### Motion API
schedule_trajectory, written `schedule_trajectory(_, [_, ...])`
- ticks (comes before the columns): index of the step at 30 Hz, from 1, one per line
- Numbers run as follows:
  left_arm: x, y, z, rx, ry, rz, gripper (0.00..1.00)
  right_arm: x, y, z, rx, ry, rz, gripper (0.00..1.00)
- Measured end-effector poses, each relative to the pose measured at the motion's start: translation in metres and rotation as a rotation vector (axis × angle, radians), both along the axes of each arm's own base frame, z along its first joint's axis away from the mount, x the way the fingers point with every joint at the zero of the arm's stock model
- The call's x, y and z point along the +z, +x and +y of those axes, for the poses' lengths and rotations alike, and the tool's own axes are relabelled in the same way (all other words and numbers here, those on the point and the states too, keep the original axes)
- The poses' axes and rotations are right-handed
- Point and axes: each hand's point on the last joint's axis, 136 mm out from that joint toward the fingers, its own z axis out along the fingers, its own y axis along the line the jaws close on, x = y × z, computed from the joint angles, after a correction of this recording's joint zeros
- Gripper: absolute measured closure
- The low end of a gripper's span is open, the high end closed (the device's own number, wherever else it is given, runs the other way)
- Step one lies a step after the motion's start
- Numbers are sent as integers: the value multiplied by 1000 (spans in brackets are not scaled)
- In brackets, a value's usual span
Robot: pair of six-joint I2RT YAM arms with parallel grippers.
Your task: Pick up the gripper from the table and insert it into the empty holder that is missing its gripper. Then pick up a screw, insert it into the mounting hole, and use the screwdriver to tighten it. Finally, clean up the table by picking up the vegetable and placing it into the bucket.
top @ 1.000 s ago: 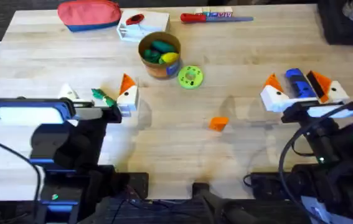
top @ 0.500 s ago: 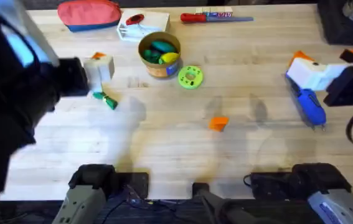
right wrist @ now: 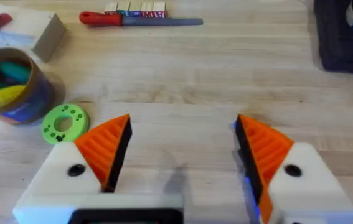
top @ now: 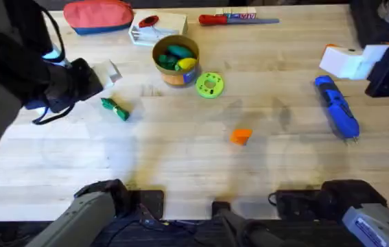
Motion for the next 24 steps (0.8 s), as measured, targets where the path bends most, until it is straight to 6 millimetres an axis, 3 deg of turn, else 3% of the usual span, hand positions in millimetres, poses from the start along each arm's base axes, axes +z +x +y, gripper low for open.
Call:
schedule_trajectory(2, [-13,2,-5,-7,-51,43,276,0,0,0,0,0,-1,9])
schedule_trajectory(6, [-23,5,-17,-36,-119,69,913,0,0,0,0,0,-1,10])
schedule_trajectory(7, [-22,5,-18,-43,-126,66,976,0,0,0,0,0,-1,10])
schedule_trajectory(9, [-19,5,-23,-60,-139,50,995,0,0,0,0,0,-1,10])
schedule_trajectory(11, [-11,7,-31,-106,-136,18,809,0,0,0,1,0,-1,10])
schedule_trajectory(16, [28,18,-78,-387,-109,-155,54,0,0,0,0,0,-1,11])
schedule_trajectory(19, [52,17,-117,-613,-77,-263,15,0,0,0,0,0,-1,10])
schedule_trajectory(20, [72,14,-152,-794,-51,-362,13,0,0,0,0,0,-1,11])
schedule_trajectory(24, [100,15,-197,-974,-35,-510,13,0,0,0,0,0,-1,11])
